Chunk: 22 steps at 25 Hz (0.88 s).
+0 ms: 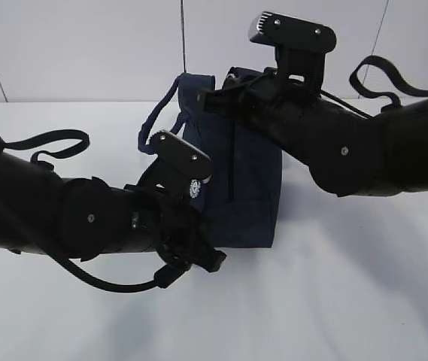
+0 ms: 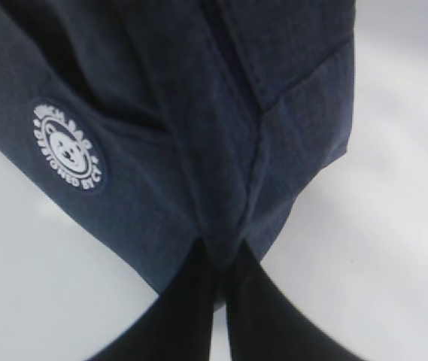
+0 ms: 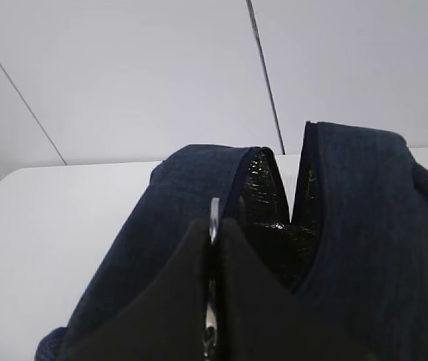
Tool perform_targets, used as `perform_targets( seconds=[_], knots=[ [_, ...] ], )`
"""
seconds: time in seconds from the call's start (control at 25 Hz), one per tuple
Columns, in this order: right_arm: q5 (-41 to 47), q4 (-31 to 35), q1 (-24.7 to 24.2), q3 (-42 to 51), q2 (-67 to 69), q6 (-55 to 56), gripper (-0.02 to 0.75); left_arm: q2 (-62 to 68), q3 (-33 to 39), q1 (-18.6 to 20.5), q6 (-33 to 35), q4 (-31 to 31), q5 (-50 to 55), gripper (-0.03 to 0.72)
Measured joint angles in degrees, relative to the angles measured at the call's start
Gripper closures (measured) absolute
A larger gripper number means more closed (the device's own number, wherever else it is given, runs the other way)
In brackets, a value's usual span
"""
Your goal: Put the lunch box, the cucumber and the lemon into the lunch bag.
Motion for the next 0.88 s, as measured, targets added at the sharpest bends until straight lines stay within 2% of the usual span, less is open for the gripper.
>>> perform_targets(
  seconds=[0.28,0.56,0.72,0.88],
  knots=[
    [2.82,-0.19,-3.45,-1.09,0.00,-2.08,0.738,-0.22,0.00,0.00,0.00,-0.95,-0.96,0.697],
    [4.18,-0.34,-3.93,-1.31,0.00,-2.13,0.738,-1.41,0.09,0.00,0.00,-5.23,-0.18,0.670],
    [4.18,-0.22,-4.05,-1.38,0.00,-2.00,0.738,-3.42,0.45,-0.12,0.00,-5.83,0.56,0.559],
    [4.18,-0.10,-4.18,-1.43,0.00,-1.65,0.738,-5.32,0.54,-0.12,0.00,-6.79,-0.03,0.370]
  ],
)
